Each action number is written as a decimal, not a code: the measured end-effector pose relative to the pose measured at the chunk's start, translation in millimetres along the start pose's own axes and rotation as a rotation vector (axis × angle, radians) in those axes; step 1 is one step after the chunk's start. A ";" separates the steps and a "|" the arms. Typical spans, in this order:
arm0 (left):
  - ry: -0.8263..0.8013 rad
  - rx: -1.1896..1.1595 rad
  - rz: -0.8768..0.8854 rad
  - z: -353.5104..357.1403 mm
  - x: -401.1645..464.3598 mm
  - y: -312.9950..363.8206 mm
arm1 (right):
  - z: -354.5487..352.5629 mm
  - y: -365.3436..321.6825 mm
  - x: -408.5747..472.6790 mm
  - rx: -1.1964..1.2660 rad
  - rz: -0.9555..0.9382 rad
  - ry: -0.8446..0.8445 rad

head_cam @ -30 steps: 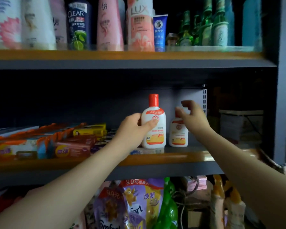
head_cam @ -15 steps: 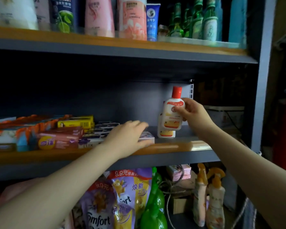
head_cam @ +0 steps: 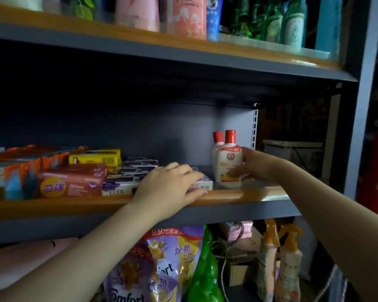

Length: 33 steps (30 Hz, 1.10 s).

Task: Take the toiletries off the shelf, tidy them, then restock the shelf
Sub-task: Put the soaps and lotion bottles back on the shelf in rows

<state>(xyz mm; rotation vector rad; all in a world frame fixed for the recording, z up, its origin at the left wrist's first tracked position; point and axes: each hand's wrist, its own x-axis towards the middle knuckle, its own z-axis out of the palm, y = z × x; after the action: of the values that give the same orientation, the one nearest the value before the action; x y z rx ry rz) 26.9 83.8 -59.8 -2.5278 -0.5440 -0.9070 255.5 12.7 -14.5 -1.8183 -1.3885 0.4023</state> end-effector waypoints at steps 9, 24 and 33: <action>0.020 -0.031 -0.004 1.7 -0.2 -2.1 | 0.0 1.4 7.1 -0.049 -0.015 -0.106; 0.043 -0.499 -0.364 -12.2 45.5 -7.9 | -8.3 -7.4 0.8 -0.196 -0.060 -0.191; -0.199 -0.856 -0.420 14.2 89.3 2.1 | -10.6 2.9 39.8 -0.256 -0.055 0.007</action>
<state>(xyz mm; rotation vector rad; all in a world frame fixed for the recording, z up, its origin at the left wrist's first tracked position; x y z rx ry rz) 98.8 108.8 -11.1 -3.3705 -0.9263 -1.2377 278.3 44.7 -1.7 -1.9773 -1.5385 0.1952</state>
